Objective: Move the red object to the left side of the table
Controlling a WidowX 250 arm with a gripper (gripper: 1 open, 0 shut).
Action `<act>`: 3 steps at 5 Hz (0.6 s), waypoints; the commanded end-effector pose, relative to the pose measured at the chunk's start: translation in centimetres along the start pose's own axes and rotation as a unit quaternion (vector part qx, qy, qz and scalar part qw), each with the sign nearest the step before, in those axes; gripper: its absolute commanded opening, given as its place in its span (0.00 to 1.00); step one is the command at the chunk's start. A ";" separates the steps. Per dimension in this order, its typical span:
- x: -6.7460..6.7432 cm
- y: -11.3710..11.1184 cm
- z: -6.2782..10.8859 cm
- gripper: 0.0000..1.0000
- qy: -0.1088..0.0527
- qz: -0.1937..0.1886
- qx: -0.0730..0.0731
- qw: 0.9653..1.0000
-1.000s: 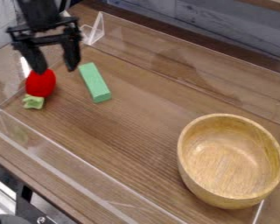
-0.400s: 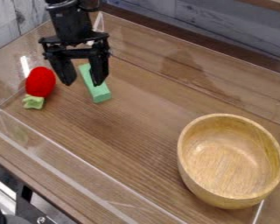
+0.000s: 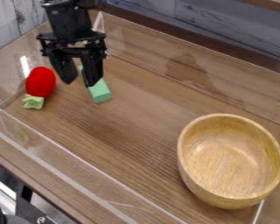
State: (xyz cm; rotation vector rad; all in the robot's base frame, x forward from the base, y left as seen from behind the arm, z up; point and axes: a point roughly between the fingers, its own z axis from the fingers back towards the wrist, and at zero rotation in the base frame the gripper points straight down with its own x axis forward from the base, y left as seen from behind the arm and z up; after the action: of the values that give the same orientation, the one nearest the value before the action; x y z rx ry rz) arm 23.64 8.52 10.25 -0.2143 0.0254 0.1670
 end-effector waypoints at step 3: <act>1.2 2.7 1.3 1.00 -0.049 0.096 0.018 0.994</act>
State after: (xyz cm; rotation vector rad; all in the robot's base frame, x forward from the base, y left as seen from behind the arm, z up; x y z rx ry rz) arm 23.83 10.88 9.02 -0.1946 0.0195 0.3630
